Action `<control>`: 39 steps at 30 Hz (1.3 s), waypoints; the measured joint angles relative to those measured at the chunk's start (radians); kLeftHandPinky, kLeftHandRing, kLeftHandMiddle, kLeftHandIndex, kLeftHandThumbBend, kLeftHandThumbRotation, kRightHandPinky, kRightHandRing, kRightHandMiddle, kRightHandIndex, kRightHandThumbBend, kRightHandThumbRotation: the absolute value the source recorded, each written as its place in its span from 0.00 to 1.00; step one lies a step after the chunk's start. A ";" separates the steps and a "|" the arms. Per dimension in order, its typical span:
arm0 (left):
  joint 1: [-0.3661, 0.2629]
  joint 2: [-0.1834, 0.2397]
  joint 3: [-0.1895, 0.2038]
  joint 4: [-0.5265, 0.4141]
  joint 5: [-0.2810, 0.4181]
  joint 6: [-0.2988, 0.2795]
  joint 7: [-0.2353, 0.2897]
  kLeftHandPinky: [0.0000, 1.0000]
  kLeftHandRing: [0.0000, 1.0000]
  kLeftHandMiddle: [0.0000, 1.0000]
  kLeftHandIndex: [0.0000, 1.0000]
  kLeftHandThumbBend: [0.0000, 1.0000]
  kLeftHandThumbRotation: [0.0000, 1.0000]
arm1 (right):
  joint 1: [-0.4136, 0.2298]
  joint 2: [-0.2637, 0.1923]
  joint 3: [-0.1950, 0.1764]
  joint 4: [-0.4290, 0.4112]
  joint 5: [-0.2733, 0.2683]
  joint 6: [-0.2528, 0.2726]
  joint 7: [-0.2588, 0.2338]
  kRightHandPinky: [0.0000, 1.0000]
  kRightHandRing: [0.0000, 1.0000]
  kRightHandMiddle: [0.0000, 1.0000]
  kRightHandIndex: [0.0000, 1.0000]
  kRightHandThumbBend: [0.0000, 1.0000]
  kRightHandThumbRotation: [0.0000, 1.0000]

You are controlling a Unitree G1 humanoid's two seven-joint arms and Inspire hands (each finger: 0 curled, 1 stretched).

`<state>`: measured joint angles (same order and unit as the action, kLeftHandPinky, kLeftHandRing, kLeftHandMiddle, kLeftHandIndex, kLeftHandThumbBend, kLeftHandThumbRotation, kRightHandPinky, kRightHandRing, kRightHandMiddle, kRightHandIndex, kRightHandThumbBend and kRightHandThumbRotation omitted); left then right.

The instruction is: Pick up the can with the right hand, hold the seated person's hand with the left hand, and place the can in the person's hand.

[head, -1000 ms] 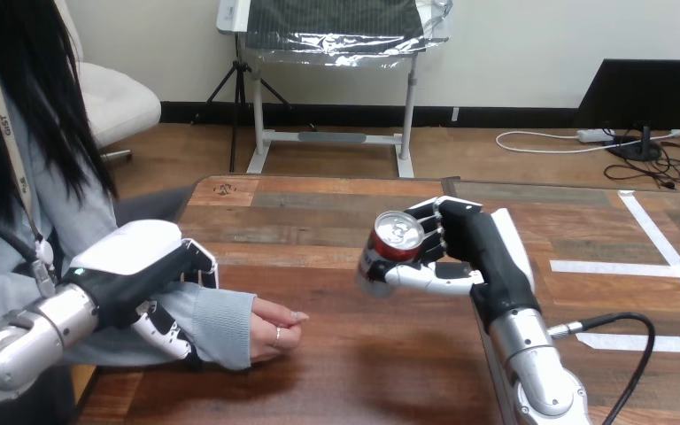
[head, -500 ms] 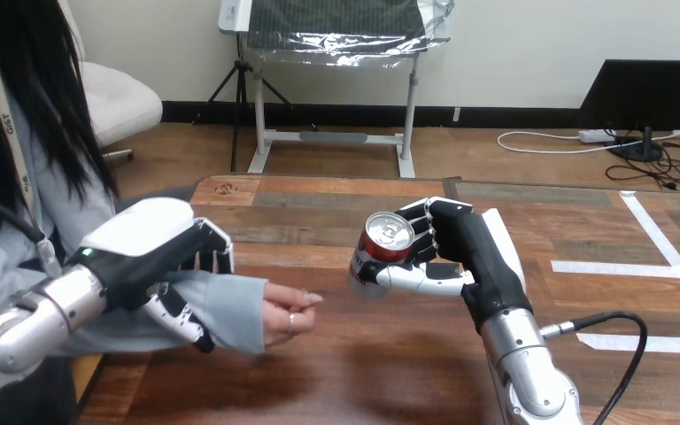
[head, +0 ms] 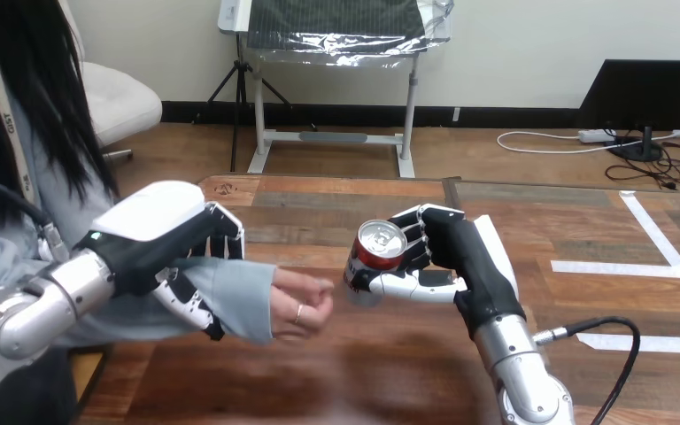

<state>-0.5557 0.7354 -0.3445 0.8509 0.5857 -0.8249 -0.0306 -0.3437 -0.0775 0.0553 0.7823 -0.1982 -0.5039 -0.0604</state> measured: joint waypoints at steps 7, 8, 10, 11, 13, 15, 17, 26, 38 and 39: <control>0.001 0.000 0.006 -0.021 -0.011 0.000 -0.014 0.22 0.27 0.34 0.36 0.93 0.00 | 0.004 -0.001 0.008 0.000 -0.006 0.001 -0.001 0.33 0.38 0.46 0.49 0.79 0.00; 0.002 0.000 0.006 -0.024 -0.012 -0.001 -0.015 0.21 0.27 0.34 0.36 0.93 0.00 | 0.005 0.000 0.008 0.000 -0.006 0.001 -0.001 0.33 0.38 0.46 0.49 0.79 0.00; 0.003 0.000 0.006 -0.028 -0.018 -0.001 -0.017 0.21 0.27 0.34 0.35 0.93 0.00 | 0.005 0.000 0.009 0.000 -0.006 0.002 -0.001 0.33 0.38 0.46 0.49 0.79 0.00; 0.004 0.000 0.006 -0.030 -0.021 -0.001 -0.018 0.21 0.26 0.34 0.35 0.92 0.00 | 0.005 0.000 0.009 0.000 -0.006 0.002 -0.001 0.33 0.38 0.46 0.49 0.79 0.00; 0.004 0.000 0.006 -0.032 -0.025 -0.001 -0.019 0.21 0.26 0.34 0.35 0.92 0.00 | 0.005 0.000 0.009 0.000 -0.006 0.002 -0.001 0.33 0.38 0.46 0.49 0.79 0.00; 0.004 -0.001 0.006 -0.035 -0.027 -0.001 -0.020 0.21 0.26 0.34 0.35 0.92 0.00 | 0.005 0.000 0.009 -0.001 -0.006 0.002 -0.001 0.33 0.38 0.46 0.50 0.79 0.00; 0.004 -0.001 0.007 -0.038 -0.028 -0.001 -0.020 0.21 0.26 0.34 0.35 0.92 0.00 | 0.005 0.000 0.009 -0.001 -0.007 0.002 -0.001 0.33 0.38 0.46 0.50 0.79 0.00; 0.004 -0.003 0.013 -0.048 -0.033 -0.001 -0.021 0.21 0.26 0.34 0.35 0.92 0.00 | 0.012 0.000 0.014 -0.021 -0.012 0.002 -0.003 0.33 0.37 0.45 0.49 0.81 0.00; 0.004 -0.010 0.016 -0.072 -0.033 -0.001 -0.021 0.21 0.26 0.34 0.35 0.91 0.00 | 0.038 0.012 0.031 -0.068 -0.016 0.002 -0.003 0.32 0.36 0.44 0.49 0.81 0.00; 0.004 -0.012 0.016 -0.073 -0.033 -0.001 -0.021 0.21 0.26 0.34 0.35 0.91 0.00 | 0.040 0.013 0.032 -0.072 -0.016 0.002 -0.003 0.32 0.36 0.44 0.49 0.81 0.00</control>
<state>-0.5514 0.7239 -0.3287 0.7783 0.5524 -0.8259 -0.0515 -0.3035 -0.0645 0.0875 0.7103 -0.2141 -0.5023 -0.0634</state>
